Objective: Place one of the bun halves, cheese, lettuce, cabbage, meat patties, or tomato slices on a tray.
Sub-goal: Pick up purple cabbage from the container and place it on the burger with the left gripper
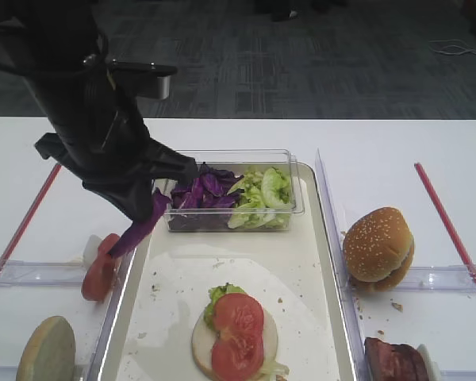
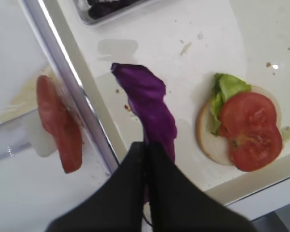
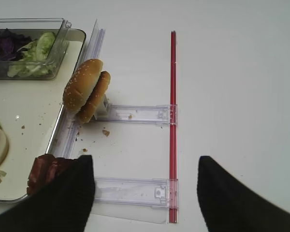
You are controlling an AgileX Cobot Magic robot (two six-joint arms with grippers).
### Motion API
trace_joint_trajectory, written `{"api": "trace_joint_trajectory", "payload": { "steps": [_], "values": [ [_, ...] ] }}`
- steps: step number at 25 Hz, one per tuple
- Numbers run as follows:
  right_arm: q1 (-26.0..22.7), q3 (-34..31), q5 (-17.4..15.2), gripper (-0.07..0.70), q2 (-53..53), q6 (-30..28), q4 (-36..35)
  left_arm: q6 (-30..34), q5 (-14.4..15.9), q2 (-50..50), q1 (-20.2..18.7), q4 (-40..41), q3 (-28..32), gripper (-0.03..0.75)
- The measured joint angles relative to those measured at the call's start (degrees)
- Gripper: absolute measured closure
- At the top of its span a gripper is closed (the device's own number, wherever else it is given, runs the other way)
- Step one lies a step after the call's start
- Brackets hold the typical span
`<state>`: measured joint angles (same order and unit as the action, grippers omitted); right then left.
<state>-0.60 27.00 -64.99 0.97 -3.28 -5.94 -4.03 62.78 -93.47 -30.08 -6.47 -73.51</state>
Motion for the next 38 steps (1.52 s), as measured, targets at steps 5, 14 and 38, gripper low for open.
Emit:
{"api": "trace_joint_trajectory", "payload": {
  "steps": [5,14,38],
  "values": [
    [0.0,0.0,0.0,0.164,0.0,0.0,0.0,0.0,-1.1,0.7,-4.4,-0.3,3.2,0.733],
    [0.0,0.0,0.0,0.164,0.0,0.0,0.0,9.3,-4.1,0.7,-11.3,0.9,3.3,0.733],
    [0.0,0.0,0.0,0.164,0.0,0.0,0.0,33.7,-8.0,-7.6,-19.0,-3.5,3.3,0.733]
  ]
}}
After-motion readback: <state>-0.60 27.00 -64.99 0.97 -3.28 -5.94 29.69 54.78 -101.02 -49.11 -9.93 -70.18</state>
